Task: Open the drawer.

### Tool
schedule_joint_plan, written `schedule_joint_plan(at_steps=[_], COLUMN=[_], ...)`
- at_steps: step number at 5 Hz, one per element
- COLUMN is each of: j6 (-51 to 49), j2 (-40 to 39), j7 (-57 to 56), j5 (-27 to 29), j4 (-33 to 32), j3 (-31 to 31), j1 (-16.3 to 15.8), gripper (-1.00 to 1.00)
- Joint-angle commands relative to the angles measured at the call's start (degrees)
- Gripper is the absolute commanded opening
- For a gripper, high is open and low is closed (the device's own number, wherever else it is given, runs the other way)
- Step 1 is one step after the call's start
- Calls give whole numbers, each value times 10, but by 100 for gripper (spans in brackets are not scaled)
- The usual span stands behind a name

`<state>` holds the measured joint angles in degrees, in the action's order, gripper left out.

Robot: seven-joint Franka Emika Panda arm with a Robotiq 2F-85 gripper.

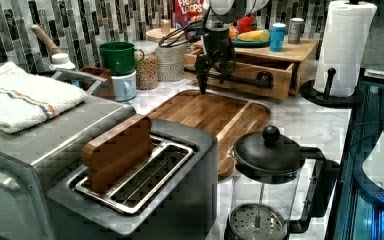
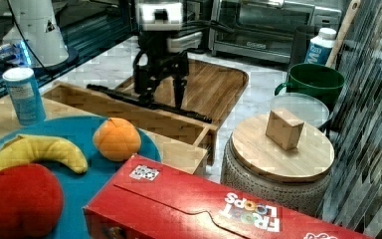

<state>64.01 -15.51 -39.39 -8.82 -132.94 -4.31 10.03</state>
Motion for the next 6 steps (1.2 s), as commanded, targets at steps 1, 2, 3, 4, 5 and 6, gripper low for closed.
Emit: schedule_joint_plan(at_steps=[1,2,3,4,5,6], j6=[-73,-82,-82,-82,-82,-82], j2=[20,14,14,14,14,14], j7=[157,161,161,162,161,161], j5=[-24,2,2,1,2,2], j4=[-7,0,0,0,0,0], j3=[57,64,63,66,64,65], j1=[-133,-133,-134,-131,-133,-132], gripper=[100,100,100,100,100,100])
